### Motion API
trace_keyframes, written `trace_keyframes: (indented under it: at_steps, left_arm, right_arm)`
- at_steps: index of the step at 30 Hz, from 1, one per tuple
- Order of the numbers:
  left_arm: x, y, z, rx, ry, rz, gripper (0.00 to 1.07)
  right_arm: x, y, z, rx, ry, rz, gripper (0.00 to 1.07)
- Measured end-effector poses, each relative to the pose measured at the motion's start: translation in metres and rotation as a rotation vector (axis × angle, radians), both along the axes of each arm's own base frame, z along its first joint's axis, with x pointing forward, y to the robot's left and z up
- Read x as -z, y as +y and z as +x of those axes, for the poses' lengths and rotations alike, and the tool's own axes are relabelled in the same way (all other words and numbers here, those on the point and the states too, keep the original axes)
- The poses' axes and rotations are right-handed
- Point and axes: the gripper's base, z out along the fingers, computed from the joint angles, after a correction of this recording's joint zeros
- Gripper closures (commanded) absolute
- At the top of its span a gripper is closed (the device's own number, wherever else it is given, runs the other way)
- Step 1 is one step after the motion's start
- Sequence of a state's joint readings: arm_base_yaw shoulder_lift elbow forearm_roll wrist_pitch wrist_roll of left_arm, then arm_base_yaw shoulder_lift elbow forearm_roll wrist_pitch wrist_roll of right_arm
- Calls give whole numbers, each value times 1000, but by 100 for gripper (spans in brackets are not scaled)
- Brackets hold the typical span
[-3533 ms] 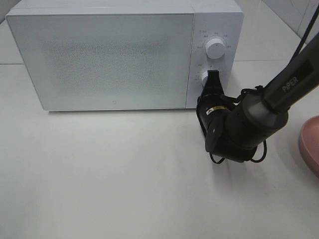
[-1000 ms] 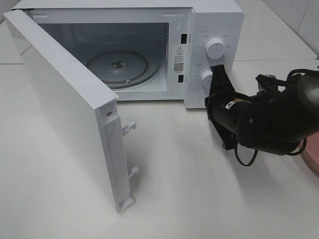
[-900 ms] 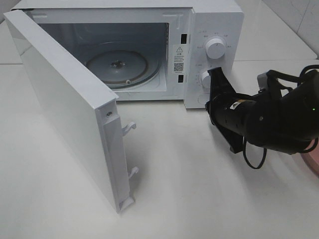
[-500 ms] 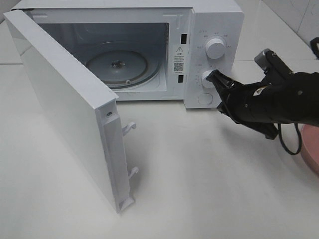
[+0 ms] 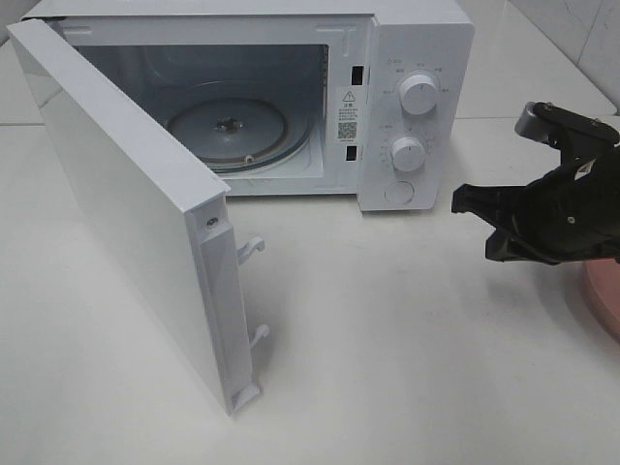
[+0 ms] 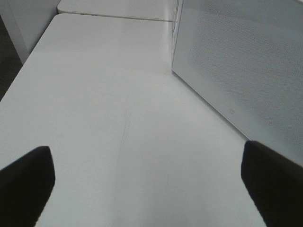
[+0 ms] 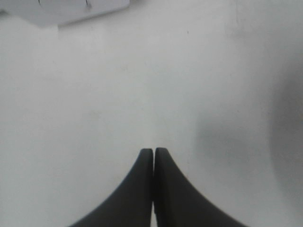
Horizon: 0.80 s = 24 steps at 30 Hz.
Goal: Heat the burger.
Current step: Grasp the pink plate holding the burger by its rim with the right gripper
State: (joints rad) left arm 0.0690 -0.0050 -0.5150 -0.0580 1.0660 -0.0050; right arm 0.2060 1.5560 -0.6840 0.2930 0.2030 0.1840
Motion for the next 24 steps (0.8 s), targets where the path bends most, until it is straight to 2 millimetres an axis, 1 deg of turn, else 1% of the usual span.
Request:
trace_keyframes:
  at_steps: [1, 2, 3, 4, 5, 6, 8, 10, 13, 15, 16, 17, 18, 19, 20, 21, 22, 23, 24]
  left_arm:
    - [0, 0, 0, 0, 0, 0, 7]
    - [0, 0, 0, 0, 0, 0, 7]
    - [0, 0, 0, 0, 0, 0, 7]
    - [0, 0, 0, 0, 0, 0, 7]
    - [0, 0, 0, 0, 0, 0, 7]
    - [0, 0, 0, 0, 0, 0, 7]
    - [0, 0, 0, 0, 0, 0, 7]
    - [0, 0, 0, 0, 0, 0, 7]
    - [0, 0, 0, 0, 0, 0, 7]
    - [0, 0, 0, 0, 0, 0, 7]
    - [0, 0, 0, 0, 0, 0, 7]
    - [0, 0, 0, 0, 0, 0, 7]
    - [0, 0, 0, 0, 0, 0, 7]
    - [0, 0, 0, 0, 0, 0, 7]
    - [0, 0, 0, 0, 0, 0, 7]
    - [0, 0, 0, 0, 0, 0, 7]
    - [0, 0, 0, 0, 0, 0, 7]
    - [0, 0, 0, 0, 0, 0, 7]
    - [0, 0, 0, 0, 0, 0, 7]
  right_arm:
    - [-5, -1, -2, -79, 44, -42, 105]
    - [-7, -2, -3, -114, 61, -62, 105]
    - [-7, -2, -3, -114, 61, -62, 105]
    - [-14, -3, -3, -194, 90, -115, 104]
    - [-14, -3, -3, -194, 90, -115, 104]
    - [-19, -5, -4, -265, 130, -167, 103]
    - [-21, -6, -5, -284, 149, -185, 103]
    - [-28, -10, -7, -336, 184, -243, 101]
    - [-29, -12, -8, -355, 191, -274, 99]
    - [-30, -15, -7, -375, 187, -313, 90]
    - [-30, -15, -7, -375, 187, -313, 90]
    - [-31, -16, -6, -385, 179, -332, 79]
    - [-31, -16, -6, -385, 179, -332, 79]
    - [-31, -17, -5, -392, 170, -347, 60]
    - [-31, -18, -5, -396, 167, -356, 52]
    - [-31, -18, -5, -396, 167, -356, 52]
    - [-31, -19, -4, -404, 164, -374, 31]
    - [-31, -20, -4, -403, 163, -387, 23]
    - [-31, -20, -4, -403, 163, -387, 23]
